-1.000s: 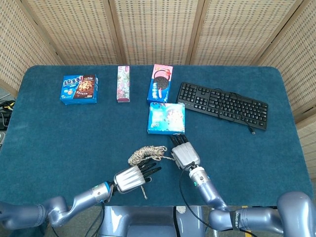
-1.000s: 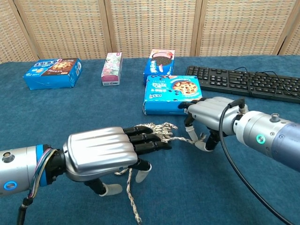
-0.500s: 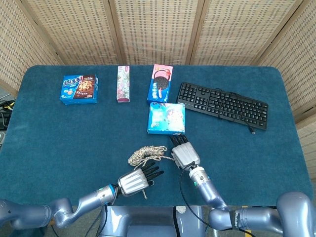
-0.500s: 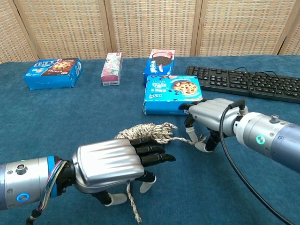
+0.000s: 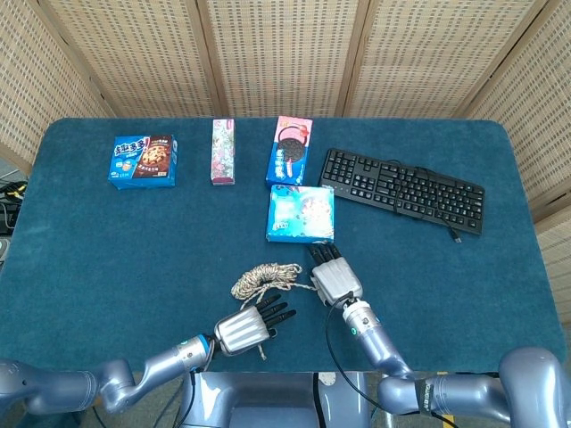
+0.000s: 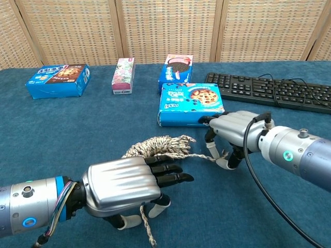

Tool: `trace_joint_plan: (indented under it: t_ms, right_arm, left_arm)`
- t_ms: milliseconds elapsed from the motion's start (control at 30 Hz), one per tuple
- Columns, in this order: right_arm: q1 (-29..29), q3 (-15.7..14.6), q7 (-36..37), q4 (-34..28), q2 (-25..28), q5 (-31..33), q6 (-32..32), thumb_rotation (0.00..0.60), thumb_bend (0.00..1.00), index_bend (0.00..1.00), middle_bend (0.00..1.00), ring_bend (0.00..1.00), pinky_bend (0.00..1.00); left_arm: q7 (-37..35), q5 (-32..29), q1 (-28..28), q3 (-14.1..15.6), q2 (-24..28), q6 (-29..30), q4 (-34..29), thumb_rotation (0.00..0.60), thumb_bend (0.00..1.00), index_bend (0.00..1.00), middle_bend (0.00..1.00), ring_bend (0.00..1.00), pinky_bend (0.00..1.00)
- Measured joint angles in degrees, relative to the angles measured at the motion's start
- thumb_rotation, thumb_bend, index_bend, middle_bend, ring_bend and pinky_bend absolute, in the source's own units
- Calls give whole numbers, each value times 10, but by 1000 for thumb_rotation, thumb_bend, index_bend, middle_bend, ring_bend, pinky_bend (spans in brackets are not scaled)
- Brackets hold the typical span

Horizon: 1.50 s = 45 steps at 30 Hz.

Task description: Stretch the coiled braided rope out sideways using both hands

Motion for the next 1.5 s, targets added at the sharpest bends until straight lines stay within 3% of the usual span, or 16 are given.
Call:
trace_joint_plan:
  t_ms: [900, 1200, 1500]
  right_arm:
    - [-5, -2, 6, 4, 2, -9, 0, 600, 466, 671, 17, 0, 0]
    - [-10, 6, 23, 17, 8, -31, 13, 600, 476, 679, 24, 0, 0]
    - [-24, 2, 16, -14, 51, -47, 33, 600, 476, 683, 25, 0, 0]
  left_arm:
    - [-3, -16, 1, 3, 18, 25, -13, 600, 453, 665, 0, 0, 0]
    - [-33, -19, 17, 1, 73, 72, -19, 600, 464, 681, 0, 0, 0]
    - [-106, -33, 48, -1, 164, 134, -2, 600, 495, 698, 0, 0, 0]
